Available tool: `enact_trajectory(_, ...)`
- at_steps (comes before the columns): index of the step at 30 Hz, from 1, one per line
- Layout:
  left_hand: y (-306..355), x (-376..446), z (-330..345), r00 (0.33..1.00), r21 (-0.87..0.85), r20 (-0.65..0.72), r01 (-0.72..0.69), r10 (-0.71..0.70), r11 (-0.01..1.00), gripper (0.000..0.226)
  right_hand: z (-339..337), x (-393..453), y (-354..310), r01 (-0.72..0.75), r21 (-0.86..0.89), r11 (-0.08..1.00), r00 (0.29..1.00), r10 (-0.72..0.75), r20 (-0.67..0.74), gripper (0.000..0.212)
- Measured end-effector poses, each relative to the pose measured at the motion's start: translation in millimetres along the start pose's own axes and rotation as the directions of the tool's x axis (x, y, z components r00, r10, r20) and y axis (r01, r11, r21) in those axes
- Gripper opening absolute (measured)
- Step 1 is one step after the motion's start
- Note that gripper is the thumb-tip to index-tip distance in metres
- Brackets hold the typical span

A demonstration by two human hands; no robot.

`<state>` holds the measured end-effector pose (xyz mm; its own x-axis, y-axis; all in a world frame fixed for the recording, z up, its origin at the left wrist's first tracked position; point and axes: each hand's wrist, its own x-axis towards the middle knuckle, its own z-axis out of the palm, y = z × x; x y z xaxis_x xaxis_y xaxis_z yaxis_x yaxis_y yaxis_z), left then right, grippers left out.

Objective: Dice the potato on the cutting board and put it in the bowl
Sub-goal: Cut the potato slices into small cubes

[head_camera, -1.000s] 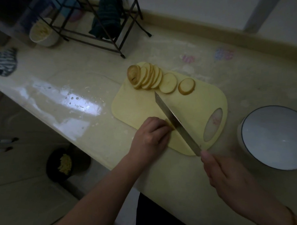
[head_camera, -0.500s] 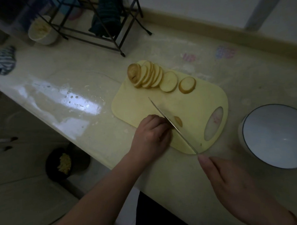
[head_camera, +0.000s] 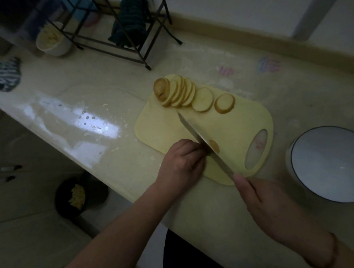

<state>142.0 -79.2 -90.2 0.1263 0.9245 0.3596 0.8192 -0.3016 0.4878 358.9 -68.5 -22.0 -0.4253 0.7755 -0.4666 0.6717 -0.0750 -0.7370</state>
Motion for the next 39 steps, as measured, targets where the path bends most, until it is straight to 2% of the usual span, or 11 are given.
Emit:
enact_trajectory(4, 2, -2, -2, 1.000, 0.013, 0.012, 0.003, -0.003, 1.000, 0.009, -11, 1, 2, -0.100, 0.176, 0.979, 0.991, 0.083, 0.100, 0.057)
enact_trajectory(9, 5, -7, -3, 0.999, -0.023, 0.024, 0.045, -0.044, 0.999, 0.014, -5, -2, 1, -0.006, 0.066, 0.998, 0.999, 0.003, 0.050, 0.066)
enact_trajectory(15, 26, 8, -39, 0.956, -0.073, -0.265, -0.147, 0.123, 0.986, 0.006, 2, -8, -1, 0.083, -0.042, 0.996, 0.996, -0.084, -0.028, 0.056)
enact_trajectory(17, 31, 19, -51, 0.972, 0.034, -0.160, -0.171, 0.175, 0.985, 0.016, 4, -8, 0, 0.092, -0.069, 0.993, 0.994, -0.095, -0.045, 0.056)
enact_trajectory(19, 30, 29, -57, 0.986, 0.175, 0.080, -0.160, 0.148, 0.971, 0.031, 5, -8, -1, 0.080, -0.079, 0.994, 0.994, -0.086, -0.067, 0.056)
enact_trajectory(24, 40, 54, -61, 0.872, 0.352, 0.488, -0.159, -0.037, 0.922, 0.067, 5, -8, -5, 0.070, -0.108, 0.992, 0.994, -0.079, -0.079, 0.057)
enact_trajectory(28, 51, 76, -58, 0.745, 0.419, 0.653, -0.206, -0.136, 0.884, 0.087, 6, -9, -7, 0.063, -0.096, 0.993, 0.994, -0.071, -0.081, 0.059)
enact_trajectory(34, 56, 87, -59, 0.658, 0.434, 0.731, -0.248, -0.178, 0.866, 0.095, 3, -14, -13, 0.053, -0.091, 0.994, 0.996, -0.059, -0.062, 0.062)
enact_trajectory(36, 52, 89, -66, 0.715, 0.383, 0.689, -0.220, -0.118, 0.897, 0.091, 1, -19, -12, 0.051, -0.080, 0.995, 0.997, -0.055, -0.047, 0.062)
enact_trajectory(37, 47, 89, -73, 0.799, 0.324, 0.598, -0.173, -0.060, 0.930, 0.084, 0, -21, -12, 0.050, -0.075, 0.996, 0.998, -0.053, -0.036, 0.062)
enact_trajectory(39, 31, 87, -88, 0.978, 0.156, 0.208, -0.045, 0.012, 0.987, 0.066, -2, -26, -10, 0.038, -0.042, 0.998, 0.999, -0.038, -0.005, 0.064)
